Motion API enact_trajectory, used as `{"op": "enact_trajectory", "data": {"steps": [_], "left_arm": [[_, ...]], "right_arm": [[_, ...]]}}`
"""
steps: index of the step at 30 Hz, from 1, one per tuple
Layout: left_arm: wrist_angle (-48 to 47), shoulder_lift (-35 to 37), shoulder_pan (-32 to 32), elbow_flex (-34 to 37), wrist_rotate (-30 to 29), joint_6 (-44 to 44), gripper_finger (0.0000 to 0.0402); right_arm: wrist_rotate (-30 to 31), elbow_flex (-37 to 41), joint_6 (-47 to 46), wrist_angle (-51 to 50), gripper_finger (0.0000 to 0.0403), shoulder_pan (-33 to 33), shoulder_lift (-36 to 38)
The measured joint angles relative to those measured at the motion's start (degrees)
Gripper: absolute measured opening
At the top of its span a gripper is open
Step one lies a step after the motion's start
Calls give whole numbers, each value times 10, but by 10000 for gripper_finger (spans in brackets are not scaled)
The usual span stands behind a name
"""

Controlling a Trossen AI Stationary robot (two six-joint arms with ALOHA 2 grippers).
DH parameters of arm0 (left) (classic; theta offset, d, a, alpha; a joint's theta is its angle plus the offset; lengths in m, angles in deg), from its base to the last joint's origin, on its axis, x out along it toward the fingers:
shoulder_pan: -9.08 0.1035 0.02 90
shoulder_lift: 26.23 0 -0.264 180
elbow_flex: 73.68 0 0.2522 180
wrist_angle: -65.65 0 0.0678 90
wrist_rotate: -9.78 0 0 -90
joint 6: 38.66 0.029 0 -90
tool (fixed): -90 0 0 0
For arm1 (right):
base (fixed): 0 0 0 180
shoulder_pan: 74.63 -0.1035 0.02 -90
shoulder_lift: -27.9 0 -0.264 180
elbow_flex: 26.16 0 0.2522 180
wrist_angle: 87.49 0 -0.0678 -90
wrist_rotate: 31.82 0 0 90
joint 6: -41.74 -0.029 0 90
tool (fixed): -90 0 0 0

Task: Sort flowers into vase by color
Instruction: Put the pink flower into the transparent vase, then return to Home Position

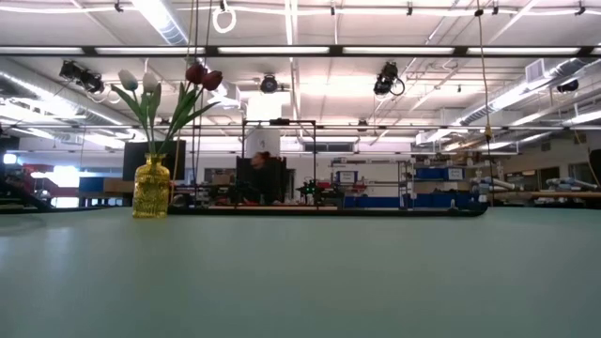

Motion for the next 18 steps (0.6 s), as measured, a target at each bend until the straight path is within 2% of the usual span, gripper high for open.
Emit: {"op": "enact_trajectory", "data": {"steps": [8, 18], "left_arm": [[-26, 41, 0, 0, -55, -46, 233], [-29, 87, 0, 0, -105, -51, 231]], "right_arm": [[-14, 0, -6, 9, 103, 0, 2], [-14, 0, -5, 22, 103, 0, 2]]}}
